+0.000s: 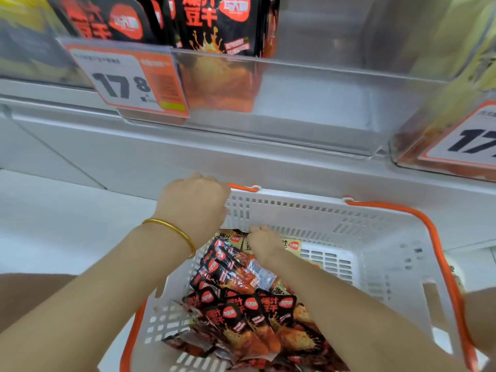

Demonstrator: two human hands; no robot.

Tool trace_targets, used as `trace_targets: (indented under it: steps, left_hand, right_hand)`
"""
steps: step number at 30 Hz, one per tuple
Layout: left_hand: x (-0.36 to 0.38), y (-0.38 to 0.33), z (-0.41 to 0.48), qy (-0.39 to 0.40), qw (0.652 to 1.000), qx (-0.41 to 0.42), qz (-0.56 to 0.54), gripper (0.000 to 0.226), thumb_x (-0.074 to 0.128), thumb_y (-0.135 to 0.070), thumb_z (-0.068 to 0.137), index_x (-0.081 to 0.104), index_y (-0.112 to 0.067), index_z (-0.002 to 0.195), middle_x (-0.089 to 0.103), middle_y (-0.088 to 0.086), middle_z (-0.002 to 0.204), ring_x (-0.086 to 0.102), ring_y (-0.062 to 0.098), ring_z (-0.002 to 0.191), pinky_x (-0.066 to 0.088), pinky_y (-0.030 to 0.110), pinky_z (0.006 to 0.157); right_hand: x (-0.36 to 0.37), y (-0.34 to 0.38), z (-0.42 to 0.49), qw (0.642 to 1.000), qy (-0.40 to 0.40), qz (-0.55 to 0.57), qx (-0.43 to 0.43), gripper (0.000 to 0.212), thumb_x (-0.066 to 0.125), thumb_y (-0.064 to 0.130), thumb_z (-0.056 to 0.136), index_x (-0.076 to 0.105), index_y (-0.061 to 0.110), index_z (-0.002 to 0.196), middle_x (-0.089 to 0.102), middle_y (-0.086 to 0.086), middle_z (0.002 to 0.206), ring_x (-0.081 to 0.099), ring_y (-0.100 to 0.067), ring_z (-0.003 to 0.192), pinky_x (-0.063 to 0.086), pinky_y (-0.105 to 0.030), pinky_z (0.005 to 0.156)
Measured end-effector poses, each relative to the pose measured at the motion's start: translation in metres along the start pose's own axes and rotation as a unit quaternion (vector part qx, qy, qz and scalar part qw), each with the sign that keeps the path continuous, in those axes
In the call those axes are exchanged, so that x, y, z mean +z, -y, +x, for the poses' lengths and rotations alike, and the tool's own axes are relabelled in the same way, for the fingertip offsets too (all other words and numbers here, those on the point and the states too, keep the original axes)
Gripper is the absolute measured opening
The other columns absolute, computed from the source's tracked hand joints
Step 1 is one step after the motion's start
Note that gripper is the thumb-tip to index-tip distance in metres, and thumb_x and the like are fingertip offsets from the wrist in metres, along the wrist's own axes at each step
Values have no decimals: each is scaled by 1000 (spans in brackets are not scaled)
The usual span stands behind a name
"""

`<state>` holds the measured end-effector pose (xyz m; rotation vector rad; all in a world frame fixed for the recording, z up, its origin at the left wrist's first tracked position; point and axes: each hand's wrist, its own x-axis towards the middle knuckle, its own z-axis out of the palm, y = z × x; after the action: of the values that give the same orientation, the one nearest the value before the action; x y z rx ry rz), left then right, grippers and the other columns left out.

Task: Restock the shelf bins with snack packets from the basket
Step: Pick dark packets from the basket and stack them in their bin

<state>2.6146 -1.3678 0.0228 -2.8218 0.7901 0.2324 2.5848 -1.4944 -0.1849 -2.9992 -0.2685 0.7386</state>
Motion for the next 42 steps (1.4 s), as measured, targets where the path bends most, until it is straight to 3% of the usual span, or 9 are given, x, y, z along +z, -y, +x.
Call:
trace_targets:
  steps: [5,10,16,19,22,26,30,34,42]
  left_hand:
    - [-5,-5,10,32,999,0,-28,27,46,-20,96,53,-23,123,57,-1,122,50,21,116,45,35,88]
    - [-14,-10,13,102,983,51,-146,37,59,-24,91,52,-20,127,56,3,128,52,23,116,43,33,94]
    - [-42,-14,4,119,916,80,-375,11,70,-16,83,63,-9,87,67,7,86,59,16,79,47,27,72]
    - [-56,-9,-2,70,894,76,-436,23,68,-11,84,53,-16,67,58,0,66,51,5,59,38,16,56]
    - [-70,-1,-9,13,842,64,-536,19,67,-6,84,56,-10,70,60,10,68,51,9,59,41,19,61]
    - [-88,12,-14,-120,793,52,-595,16,68,-13,84,63,2,88,68,24,86,59,18,73,50,32,77]
    - [-104,21,-16,-321,718,23,-617,13,66,-9,84,64,-18,93,66,-5,87,61,5,81,48,15,73]
    - [-98,46,-9,-497,812,-10,-305,32,61,-23,77,66,-13,107,61,7,118,53,27,115,36,37,100]
    - [-80,47,-3,-399,891,-52,-211,35,73,-8,73,64,-5,107,40,22,143,30,40,137,33,52,104]
  right_hand:
    - [-38,-20,-21,988,-101,111,-18,30,53,-6,83,69,17,95,65,3,104,57,-19,98,44,-31,84]
    - [-127,-40,-80,915,-116,387,-9,40,61,-6,81,38,24,72,44,9,67,43,-5,58,34,-12,51]
    - [-184,-34,-133,826,-192,530,-22,39,68,-7,79,40,19,76,50,-6,65,45,-11,53,37,-21,53]
    - [-200,-33,-157,734,-236,636,-12,21,63,3,86,48,16,82,57,-8,65,51,-10,51,40,-18,49]
    - [-211,-34,-178,683,-254,685,4,13,65,21,82,56,15,90,68,0,74,61,-12,64,48,-32,66]
    - [-239,-23,-192,720,-265,642,-25,20,66,0,81,60,8,99,72,-4,84,67,-13,70,57,-29,59]
    - [-302,-16,-190,712,-390,581,-56,17,66,-3,81,61,13,85,71,1,71,65,-10,61,54,-27,52]
    - [-350,-10,-165,691,-462,552,-66,26,67,-6,80,57,16,89,68,-5,85,67,-16,71,58,-36,56]
    - [-337,4,-94,860,-439,232,115,27,80,24,71,58,14,85,64,-6,94,61,-29,92,48,-35,72]
